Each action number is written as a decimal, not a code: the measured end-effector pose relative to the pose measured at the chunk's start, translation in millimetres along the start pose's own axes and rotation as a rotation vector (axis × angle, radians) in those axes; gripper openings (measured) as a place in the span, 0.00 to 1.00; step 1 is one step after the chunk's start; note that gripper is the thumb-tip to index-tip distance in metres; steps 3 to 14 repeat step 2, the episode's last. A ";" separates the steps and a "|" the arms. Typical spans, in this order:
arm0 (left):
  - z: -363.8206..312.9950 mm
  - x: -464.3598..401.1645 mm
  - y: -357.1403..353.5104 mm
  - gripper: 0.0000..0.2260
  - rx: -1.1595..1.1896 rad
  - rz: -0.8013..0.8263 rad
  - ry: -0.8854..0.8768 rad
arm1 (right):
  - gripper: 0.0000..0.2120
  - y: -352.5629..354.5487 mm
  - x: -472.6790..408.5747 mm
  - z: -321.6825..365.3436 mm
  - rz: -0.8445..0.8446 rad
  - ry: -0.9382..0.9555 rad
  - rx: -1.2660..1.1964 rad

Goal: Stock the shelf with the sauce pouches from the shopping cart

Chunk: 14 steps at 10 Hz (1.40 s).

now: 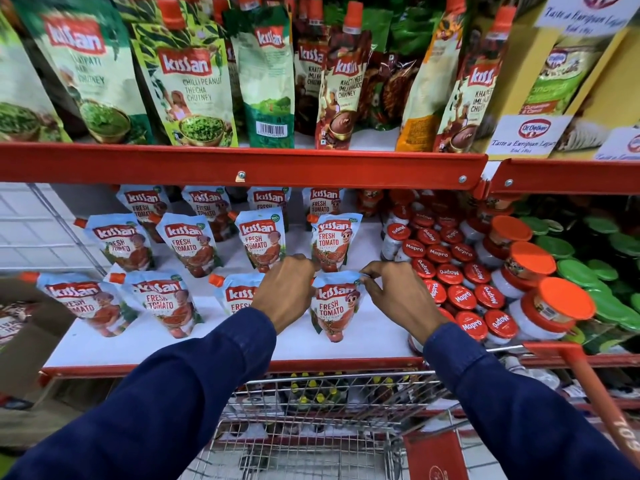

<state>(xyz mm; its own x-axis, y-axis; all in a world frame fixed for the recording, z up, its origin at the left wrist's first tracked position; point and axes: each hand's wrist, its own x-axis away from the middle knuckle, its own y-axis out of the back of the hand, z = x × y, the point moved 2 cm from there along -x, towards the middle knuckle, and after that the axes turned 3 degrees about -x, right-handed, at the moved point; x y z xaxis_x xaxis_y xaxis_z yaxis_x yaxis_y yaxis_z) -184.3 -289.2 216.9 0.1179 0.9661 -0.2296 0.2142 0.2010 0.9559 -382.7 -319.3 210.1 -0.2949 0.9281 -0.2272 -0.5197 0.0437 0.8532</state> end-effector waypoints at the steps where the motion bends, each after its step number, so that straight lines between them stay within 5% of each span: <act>1: -3.8 4.0 13.1 0.19 -0.008 0.006 -0.013 | 0.10 3.5 0.7 6.6 -0.001 -0.011 0.002; 2: -7.6 15.8 32.4 0.19 -0.001 -0.084 -0.068 | 0.14 14.4 13.9 8.4 -0.113 -0.040 0.003; 14: -7.6 15.8 32.4 0.19 -0.001 -0.084 -0.068 | 0.14 14.4 13.9 8.4 -0.113 -0.040 0.003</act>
